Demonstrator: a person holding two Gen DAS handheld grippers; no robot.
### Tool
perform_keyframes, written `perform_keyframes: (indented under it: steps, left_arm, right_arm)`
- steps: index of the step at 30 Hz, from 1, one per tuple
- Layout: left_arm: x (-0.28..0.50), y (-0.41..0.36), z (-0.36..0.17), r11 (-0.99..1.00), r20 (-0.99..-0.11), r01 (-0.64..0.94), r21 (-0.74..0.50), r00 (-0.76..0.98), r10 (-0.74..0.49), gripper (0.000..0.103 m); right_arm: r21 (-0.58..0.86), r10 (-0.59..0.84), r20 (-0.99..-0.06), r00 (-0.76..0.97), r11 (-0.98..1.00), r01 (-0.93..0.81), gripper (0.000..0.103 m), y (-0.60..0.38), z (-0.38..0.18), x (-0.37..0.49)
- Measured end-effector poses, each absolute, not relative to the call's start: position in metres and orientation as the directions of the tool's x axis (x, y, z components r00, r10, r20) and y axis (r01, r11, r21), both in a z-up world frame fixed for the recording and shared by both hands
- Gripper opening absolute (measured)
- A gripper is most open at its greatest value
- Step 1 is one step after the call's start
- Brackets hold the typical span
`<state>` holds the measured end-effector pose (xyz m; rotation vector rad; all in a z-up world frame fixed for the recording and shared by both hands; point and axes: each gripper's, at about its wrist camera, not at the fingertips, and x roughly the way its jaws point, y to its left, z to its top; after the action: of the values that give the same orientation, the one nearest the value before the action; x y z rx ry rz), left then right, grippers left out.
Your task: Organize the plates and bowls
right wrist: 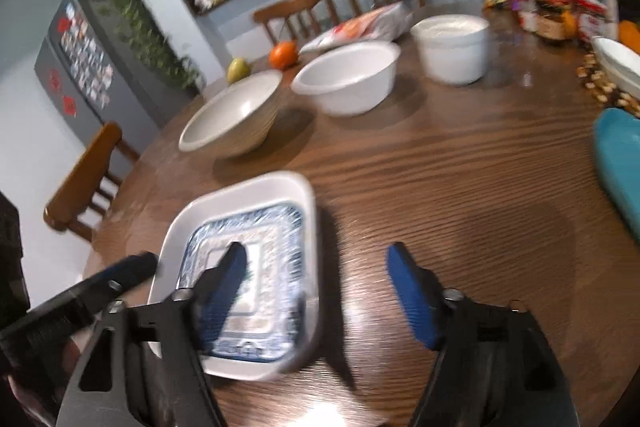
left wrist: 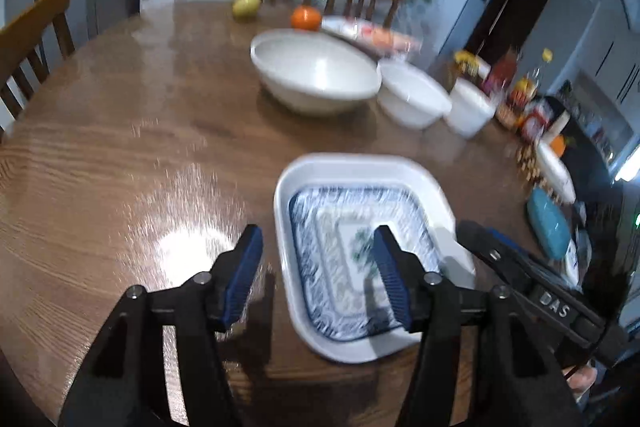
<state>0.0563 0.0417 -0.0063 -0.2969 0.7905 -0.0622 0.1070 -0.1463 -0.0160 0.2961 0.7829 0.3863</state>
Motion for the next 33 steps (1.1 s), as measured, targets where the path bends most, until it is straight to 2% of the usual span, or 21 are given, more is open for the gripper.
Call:
perform_keyframes:
  steps: [4,5,7,11,15,20,23,27,30,32,33]
  left_arm:
    - [0.06,0.023,0.009,0.944,-0.644,0.008,-0.33,0.729,-0.231,0.067]
    - [0.061,0.017,0.012,0.94,-0.634,0.026,-0.34,0.732,-0.249,0.074]
    - [0.065,-0.002,0.02,0.931,-0.612,0.065,-0.358,0.737,-0.287,0.08]
    - [0.069,-0.037,0.035,0.917,-0.559,0.121,-0.379,0.76,-0.331,0.08]
    - [0.083,-0.073,0.043,0.914,-0.547,0.14,-0.381,0.762,-0.346,0.08]
    - [0.11,-0.124,0.028,0.899,-0.626,0.119,-0.421,0.679,-0.383,0.08]
    - [0.124,-0.154,0.017,0.909,-0.661,0.105,-0.402,0.654,-0.368,0.08]
    - [0.136,-0.192,-0.001,0.926,-0.715,0.107,-0.362,0.605,-0.349,0.077]
    - [0.146,-0.21,-0.017,0.92,-0.748,0.098,-0.38,0.553,-0.368,0.066]
    - [0.15,-0.218,-0.025,0.916,-0.761,0.096,-0.39,0.526,-0.379,0.055]
    - [0.151,-0.221,-0.028,0.915,-0.764,0.099,-0.392,0.518,-0.384,0.054]
  right_arm:
    - [0.406,0.403,-0.565,0.72,0.896,-0.182,0.078,-0.189,-0.002,0.1]
    - [0.414,0.403,-0.546,0.735,0.892,-0.181,0.078,-0.2,0.002,0.098]
    - [0.42,0.388,-0.519,0.762,0.892,-0.169,0.083,-0.222,0.008,0.094]
    - [0.404,0.316,-0.494,0.81,0.908,-0.108,0.086,-0.264,0.018,0.09]
    - [0.384,0.248,-0.508,0.825,0.922,-0.041,0.086,-0.304,0.02,0.099]
    - [0.34,0.177,-0.559,0.81,0.94,0.029,0.086,-0.349,0.012,0.124]
    - [0.321,0.162,-0.597,0.785,0.946,0.049,0.086,-0.368,0.007,0.139]
    - [0.303,0.157,-0.643,0.75,0.951,0.061,0.086,-0.388,-0.003,0.159]
    - [0.296,0.148,-0.676,0.722,0.952,0.082,0.086,-0.399,-0.012,0.169]
    - [0.282,0.137,-0.694,0.707,0.955,0.092,0.086,-0.403,-0.02,0.176]
    - [0.28,0.138,-0.697,0.703,0.956,0.089,0.082,-0.405,-0.021,0.178]
